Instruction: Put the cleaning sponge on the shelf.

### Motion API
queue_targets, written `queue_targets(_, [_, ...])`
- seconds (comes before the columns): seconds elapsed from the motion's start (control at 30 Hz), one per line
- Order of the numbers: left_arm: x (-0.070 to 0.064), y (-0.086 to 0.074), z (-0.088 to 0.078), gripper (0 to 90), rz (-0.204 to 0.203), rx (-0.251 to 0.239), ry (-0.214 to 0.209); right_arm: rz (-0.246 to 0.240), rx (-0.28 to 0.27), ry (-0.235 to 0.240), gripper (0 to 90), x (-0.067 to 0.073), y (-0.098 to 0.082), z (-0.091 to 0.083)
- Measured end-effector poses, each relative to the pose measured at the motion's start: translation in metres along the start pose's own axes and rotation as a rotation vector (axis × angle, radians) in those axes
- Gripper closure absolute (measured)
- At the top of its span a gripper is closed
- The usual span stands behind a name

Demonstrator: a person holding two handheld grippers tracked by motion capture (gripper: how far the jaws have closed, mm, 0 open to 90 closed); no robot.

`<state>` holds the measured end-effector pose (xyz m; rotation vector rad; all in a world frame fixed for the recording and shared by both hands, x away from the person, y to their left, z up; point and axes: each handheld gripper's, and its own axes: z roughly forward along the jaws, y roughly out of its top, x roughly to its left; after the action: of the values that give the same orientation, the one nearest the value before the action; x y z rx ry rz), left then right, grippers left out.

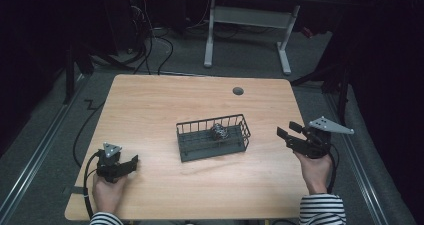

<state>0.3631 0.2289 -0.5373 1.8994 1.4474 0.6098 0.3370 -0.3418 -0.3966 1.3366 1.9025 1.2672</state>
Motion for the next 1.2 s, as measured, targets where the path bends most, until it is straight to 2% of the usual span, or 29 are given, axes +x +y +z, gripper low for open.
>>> queue_targets(0.13, [0.000, 0.000, 0.000, 25.8, 0.002, 0.000, 0.002, 0.016, 0.002, -0.010, 41.9, -0.006, -0.010, -0.003])
queue_targets(0.27, [-0.001, 0.000, 0.000, 25.8, 0.003, 0.000, 0.004, 0.049, 0.010, -0.022, 41.7, -0.014, -0.028, -0.006])
queue_targets(0.47, [-0.001, 0.000, 0.000, 25.8, 0.006, 0.000, 0.007, 0.069, 0.013, -0.008, 41.7, -0.020, -0.049, -0.007])
queue_targets(0.77, [-0.001, 0.000, 0.000, 25.8, 0.007, 0.001, 0.008, 0.103, 0.031, -0.019, 41.7, -0.023, -0.074, -0.002])
queue_targets(0.93, [-0.001, 0.000, 0.000, 25.7, 0.006, 0.001, 0.007, 0.127, 0.047, -0.022, 41.4, -0.020, -0.089, 0.007])
queue_targets(1.2, [-0.001, 0.000, 0.000, 25.7, 0.006, 0.000, 0.007, 0.118, 0.087, -0.037, 39.8, -0.015, -0.100, 0.024])
